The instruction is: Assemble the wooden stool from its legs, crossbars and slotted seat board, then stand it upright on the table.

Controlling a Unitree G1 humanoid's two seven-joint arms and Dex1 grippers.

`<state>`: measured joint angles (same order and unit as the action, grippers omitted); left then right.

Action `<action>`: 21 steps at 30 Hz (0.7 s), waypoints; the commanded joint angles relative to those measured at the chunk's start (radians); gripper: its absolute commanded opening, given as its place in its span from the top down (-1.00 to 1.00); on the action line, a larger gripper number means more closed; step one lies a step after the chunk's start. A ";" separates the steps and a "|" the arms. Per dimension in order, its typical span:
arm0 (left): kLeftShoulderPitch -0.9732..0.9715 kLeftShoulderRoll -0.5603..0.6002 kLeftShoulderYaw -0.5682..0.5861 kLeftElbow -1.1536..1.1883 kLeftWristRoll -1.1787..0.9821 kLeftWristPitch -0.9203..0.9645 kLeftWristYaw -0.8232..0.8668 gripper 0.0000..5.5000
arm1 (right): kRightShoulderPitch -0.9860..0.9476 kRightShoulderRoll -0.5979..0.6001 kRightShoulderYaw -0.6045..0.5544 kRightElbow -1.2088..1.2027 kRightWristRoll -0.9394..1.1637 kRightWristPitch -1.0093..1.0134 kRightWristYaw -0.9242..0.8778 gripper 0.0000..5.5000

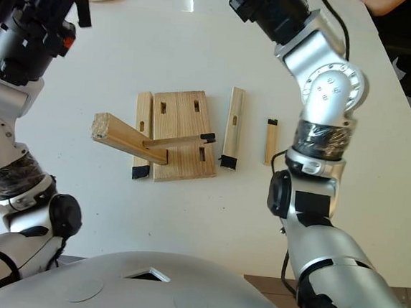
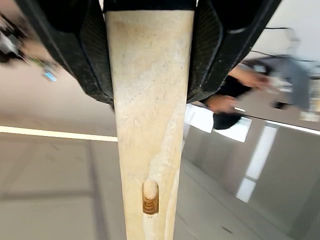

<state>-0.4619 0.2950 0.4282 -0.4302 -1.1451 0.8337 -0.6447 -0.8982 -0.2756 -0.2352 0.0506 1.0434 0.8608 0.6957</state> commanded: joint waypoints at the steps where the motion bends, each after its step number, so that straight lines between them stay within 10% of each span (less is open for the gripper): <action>1: 0.023 0.092 -0.060 -0.003 -0.035 0.027 -0.091 0.26 | -0.080 -0.067 -0.005 -0.004 0.090 0.108 0.072 -0.51; 21: 0.062 0.278 -0.183 0.047 0.015 -0.002 -0.284 0.26 | -0.010 -0.140 0.074 -0.132 0.080 0.124 0.202 -0.51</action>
<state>-0.4012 0.5552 0.2490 -0.3844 -1.1307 0.8393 -0.9187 -0.9123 -0.4002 -0.1586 -0.0701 1.1314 0.9916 0.8948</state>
